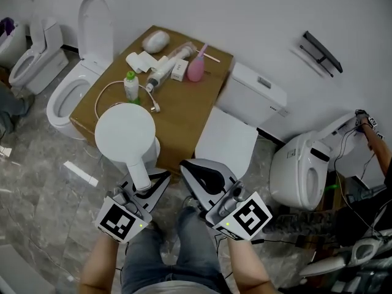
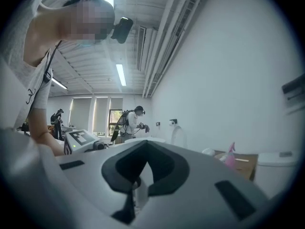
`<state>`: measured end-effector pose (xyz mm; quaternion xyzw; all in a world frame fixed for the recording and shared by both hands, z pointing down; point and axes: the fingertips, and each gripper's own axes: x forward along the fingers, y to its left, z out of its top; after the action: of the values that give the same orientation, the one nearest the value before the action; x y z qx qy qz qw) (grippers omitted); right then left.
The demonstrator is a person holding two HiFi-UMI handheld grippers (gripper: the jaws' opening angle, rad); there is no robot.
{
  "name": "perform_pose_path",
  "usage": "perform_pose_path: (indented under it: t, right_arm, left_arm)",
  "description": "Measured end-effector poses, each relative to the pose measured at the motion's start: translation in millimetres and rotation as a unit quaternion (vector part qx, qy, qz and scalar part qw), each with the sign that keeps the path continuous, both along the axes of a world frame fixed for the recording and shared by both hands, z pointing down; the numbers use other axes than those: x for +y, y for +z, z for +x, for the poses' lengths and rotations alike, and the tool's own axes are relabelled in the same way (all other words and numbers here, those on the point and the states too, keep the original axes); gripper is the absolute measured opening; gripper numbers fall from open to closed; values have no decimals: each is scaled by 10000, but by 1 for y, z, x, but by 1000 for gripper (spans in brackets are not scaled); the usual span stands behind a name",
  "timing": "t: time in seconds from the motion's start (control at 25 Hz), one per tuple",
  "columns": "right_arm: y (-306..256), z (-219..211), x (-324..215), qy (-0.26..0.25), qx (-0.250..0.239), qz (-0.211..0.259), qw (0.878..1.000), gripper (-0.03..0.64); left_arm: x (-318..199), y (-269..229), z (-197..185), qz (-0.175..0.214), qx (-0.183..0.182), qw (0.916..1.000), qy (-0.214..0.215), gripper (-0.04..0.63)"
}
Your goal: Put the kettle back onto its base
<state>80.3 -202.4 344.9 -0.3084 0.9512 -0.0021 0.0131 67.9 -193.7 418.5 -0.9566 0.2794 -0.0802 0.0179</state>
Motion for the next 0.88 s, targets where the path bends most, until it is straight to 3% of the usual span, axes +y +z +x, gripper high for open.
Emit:
perform_pose_path:
  t: [0.6, 0.76, 0.88]
  right_arm:
    - [24, 31, -27, -170, 20, -113, 9998, 8]
    - [27, 34, -29, -166, 49, -141, 9998, 8]
    - [30, 33, -31, -165, 44, -161, 9997, 8]
  left_arm:
    - [-49, 51, 20, -266, 25, 9991, -334, 8]
    - [-56, 61, 21, -98, -186, 9992, -334, 8]
    - [-60, 62, 16, -53, -130, 9993, -358, 8]
